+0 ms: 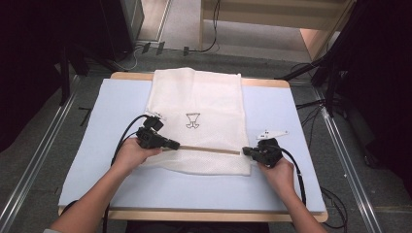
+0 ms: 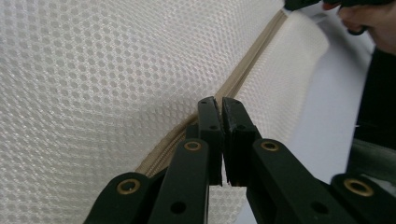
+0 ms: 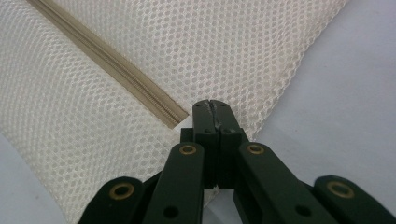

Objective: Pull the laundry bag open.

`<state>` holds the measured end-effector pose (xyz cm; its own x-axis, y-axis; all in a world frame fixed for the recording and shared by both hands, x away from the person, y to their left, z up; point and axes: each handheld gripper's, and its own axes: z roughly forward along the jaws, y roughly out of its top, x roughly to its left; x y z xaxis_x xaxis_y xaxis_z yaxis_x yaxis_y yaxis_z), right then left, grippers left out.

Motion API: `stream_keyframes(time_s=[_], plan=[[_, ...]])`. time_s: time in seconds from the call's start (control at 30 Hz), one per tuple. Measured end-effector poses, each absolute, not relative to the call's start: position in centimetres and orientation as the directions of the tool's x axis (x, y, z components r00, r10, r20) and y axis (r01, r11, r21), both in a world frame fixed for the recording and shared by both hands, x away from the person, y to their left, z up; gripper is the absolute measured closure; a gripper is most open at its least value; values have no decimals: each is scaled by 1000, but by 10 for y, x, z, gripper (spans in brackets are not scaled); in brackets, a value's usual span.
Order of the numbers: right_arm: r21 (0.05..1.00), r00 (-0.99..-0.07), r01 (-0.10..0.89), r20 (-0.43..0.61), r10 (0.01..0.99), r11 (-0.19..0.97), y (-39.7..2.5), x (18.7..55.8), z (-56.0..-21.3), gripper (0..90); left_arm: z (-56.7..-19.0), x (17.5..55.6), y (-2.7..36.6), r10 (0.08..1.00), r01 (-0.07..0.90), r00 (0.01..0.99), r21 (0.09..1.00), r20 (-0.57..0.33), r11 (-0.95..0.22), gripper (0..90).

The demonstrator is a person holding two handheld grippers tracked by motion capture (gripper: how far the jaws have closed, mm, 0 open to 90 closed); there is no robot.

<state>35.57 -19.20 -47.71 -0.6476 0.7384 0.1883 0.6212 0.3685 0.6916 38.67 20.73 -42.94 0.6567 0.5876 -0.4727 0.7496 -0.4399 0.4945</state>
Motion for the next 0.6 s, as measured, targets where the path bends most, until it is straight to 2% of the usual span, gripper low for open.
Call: stream_keyframes(time_s=[0.23, 0.37, 0.6], plan=[[691, -646, 622, 186, 740, 369, -192, 356, -477, 900, -428, 387, 216, 602, 755, 649, 493, -466, -432, 890], [692, -649, 620, 188, 737, 369, -192, 356, -477, 900, -429, 387, 234, 611, 779, 619, 485, -494, -397, 890], [690, -647, 623, 189, 739, 369, -192, 356, -477, 900, -424, 384, 241, 617, 768, 629, 504, -473, -396, 889]])
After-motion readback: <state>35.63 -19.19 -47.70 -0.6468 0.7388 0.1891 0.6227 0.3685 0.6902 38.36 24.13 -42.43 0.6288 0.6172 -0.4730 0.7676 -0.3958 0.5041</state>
